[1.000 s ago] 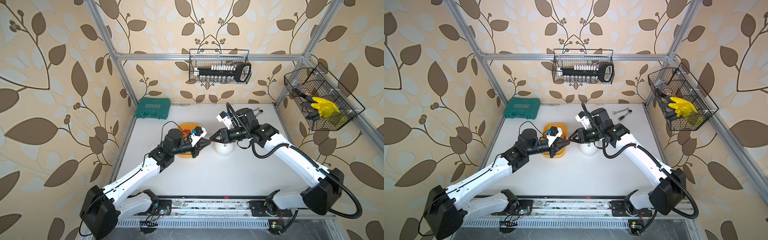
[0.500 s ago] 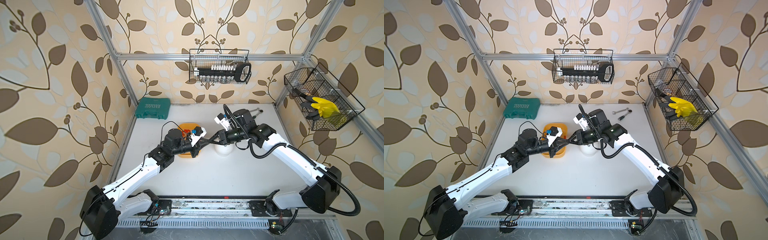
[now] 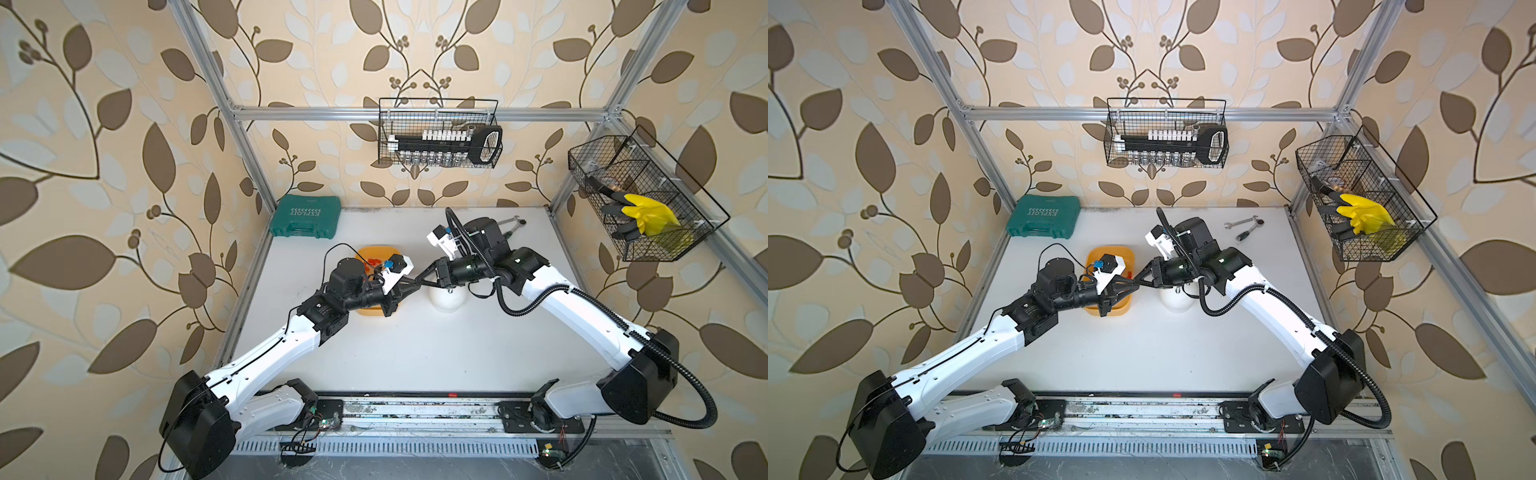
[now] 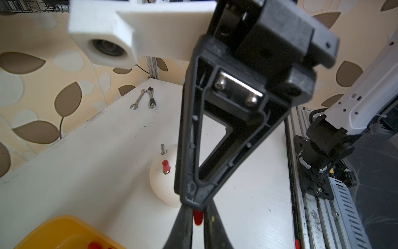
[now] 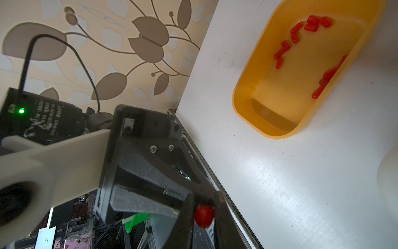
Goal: Cover the protruding screws with screw protection sleeves
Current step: Pick up the screw protection sleeve from the storage box.
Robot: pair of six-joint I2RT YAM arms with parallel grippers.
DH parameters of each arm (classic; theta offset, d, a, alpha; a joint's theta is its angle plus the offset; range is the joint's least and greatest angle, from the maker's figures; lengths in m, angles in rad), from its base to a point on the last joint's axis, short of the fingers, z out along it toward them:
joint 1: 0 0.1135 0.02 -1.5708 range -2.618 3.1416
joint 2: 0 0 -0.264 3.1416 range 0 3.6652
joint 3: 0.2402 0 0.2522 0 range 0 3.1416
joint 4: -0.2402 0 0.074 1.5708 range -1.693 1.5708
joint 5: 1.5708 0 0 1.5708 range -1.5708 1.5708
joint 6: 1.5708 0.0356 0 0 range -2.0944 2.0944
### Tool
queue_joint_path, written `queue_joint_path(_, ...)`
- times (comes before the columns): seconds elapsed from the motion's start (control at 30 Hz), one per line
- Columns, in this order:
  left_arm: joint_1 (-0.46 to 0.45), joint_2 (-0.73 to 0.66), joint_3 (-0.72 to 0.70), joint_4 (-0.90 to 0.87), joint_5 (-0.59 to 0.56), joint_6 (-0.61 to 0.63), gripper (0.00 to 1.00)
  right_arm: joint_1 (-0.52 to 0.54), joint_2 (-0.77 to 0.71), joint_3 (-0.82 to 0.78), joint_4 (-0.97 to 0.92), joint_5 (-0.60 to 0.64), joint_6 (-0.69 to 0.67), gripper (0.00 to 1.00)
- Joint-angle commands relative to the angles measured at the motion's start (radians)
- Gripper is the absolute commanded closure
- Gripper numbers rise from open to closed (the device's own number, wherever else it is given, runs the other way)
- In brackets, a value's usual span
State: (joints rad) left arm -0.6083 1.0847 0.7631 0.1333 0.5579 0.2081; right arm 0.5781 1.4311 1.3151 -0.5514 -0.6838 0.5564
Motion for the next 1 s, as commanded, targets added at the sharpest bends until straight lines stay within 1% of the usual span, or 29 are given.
queue_joint_path(0.0,-0.011,-0.032,-0.001,0.067,0.002,0.019,0.87,0.011,0.019,0.023,-0.031,0.003,-0.013,0.83)
queue_joint_path(0.03,-0.010,-0.033,-0.003,0.068,-0.003,0.020,0.87,0.012,0.017,0.024,-0.038,0.010,-0.014,0.78)
queue_joint_path(0.07,-0.010,-0.034,-0.004,0.068,-0.008,0.020,0.87,0.012,0.016,0.025,-0.043,0.017,-0.015,0.77)
queue_joint_path(0.23,-0.011,-0.040,-0.010,0.074,-0.024,0.019,0.87,0.012,0.022,0.036,-0.076,0.027,-0.032,0.76)
queue_joint_path(0.4,-0.011,-0.040,-0.008,0.073,-0.027,0.019,0.87,0.012,0.022,0.039,-0.084,0.035,-0.031,0.90)
queue_joint_path(0.6,-0.010,-0.042,-0.012,0.075,-0.045,0.022,0.87,0.011,0.023,0.044,-0.089,0.038,-0.027,0.92)
queue_joint_path(0.83,-0.011,-0.039,-0.021,0.092,-0.050,0.017,0.84,0.005,0.028,0.046,-0.084,0.073,-0.017,0.93)
queue_joint_path(0.9,-0.011,-0.037,-0.021,0.092,-0.044,0.018,0.79,0.001,0.031,0.048,-0.077,0.076,-0.011,0.93)
queue_joint_path(0.97,-0.011,-0.035,-0.021,0.092,-0.040,0.016,0.75,-0.004,0.036,0.053,-0.078,0.082,-0.009,0.93)
